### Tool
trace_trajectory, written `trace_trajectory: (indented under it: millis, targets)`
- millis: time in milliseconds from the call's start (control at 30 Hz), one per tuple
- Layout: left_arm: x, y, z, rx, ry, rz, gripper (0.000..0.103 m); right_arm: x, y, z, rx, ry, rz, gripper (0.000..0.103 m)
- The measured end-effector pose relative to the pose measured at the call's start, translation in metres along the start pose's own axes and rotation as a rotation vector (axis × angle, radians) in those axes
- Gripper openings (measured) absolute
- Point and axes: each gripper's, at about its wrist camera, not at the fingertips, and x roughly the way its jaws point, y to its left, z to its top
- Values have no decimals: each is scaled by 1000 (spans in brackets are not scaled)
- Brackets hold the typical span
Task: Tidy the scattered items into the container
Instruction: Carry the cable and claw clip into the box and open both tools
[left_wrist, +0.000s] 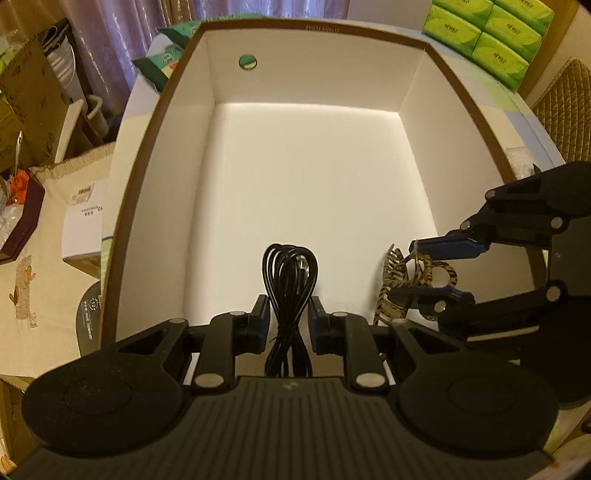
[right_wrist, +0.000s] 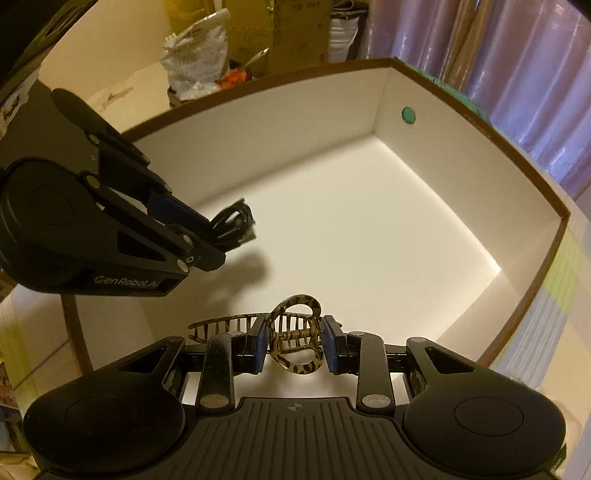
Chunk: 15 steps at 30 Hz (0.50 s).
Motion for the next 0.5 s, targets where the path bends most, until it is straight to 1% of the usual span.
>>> trace_trajectory:
  millis: [33, 67, 133, 167, 200, 267, 333, 367, 433, 500]
  targets:
    - [1, 1, 0, -2, 3, -2, 17, 0, 1, 0, -6, -2, -1, 28]
    - [2, 1, 1, -3, 6, -5, 17, 0, 1, 0, -10, -7, 3, 30]
    - [3, 2, 2, -10, 7, -5, 17, -3, 4, 0, -21, -24, -3, 53]
    - [3, 2, 2, -8, 6, -4, 17, -5, 6, 0, -35, -39, -17, 72]
    - [3, 3, 3, -6, 7, -2, 18, -8, 8, 0, -49, -61, -27, 76]
    - [3, 3, 3, -4, 9, -3, 21, -12, 9, -1, -55, -66, -24, 76]
    - [4, 2, 3, -4, 13, -1, 29, -13, 9, -1, -48, -73, -15, 77]
    - [2, 0, 2, -3, 12, 1, 32, -13, 8, -2, -48, -73, -15, 77]
    - [0, -1, 2, -3, 11, 4, 46, -15, 9, -3, -47, -75, -16, 77]
    - [-3, -1, 1, -3, 5, 6, 50, -16, 9, -4, -44, -77, -20, 79]
